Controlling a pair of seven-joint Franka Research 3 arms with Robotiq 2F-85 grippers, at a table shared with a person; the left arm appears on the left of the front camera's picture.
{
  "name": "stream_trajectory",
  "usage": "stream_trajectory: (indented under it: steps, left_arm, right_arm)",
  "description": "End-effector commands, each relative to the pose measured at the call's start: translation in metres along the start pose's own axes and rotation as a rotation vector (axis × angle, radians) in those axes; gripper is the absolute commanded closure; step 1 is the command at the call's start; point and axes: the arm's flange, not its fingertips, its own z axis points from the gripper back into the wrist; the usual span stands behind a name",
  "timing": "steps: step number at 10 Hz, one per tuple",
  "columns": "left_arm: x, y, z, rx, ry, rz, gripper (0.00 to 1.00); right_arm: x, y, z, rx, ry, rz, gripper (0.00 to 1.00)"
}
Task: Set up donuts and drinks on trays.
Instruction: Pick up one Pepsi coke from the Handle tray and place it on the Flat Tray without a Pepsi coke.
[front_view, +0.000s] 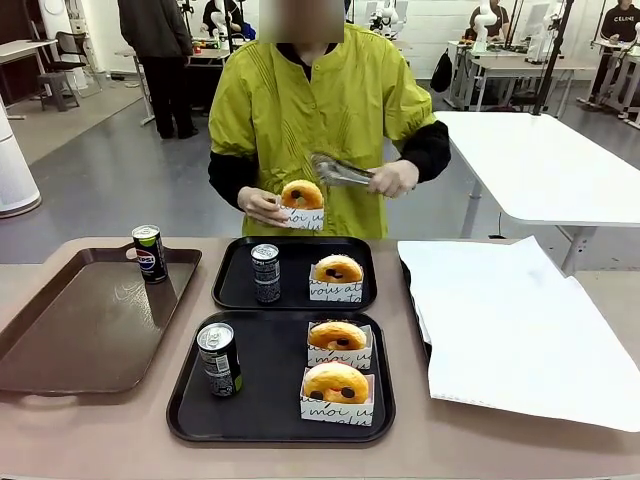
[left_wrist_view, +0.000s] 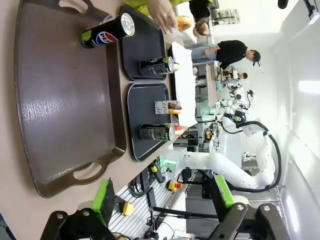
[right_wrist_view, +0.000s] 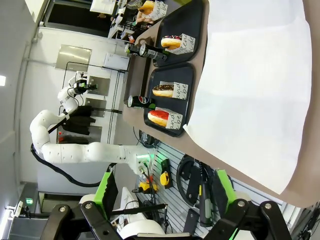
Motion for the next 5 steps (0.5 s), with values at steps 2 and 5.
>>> stream_trajectory:
  steps: [2,5]
  left_arm:
    - [0.0016,0.0001,0.0024,0.002,-0.006,0.001,0.00]
    - [0.0016,0.0001,0.0024,0.002,-0.006,0.001,0.00]
  right_arm:
    - [0.0001,0.0011,-0.0011,0.011,-0.006,0.008,0.00]
    - [0.0001,0.0011,-0.0011,0.011,-0.006,0.008,0.00]
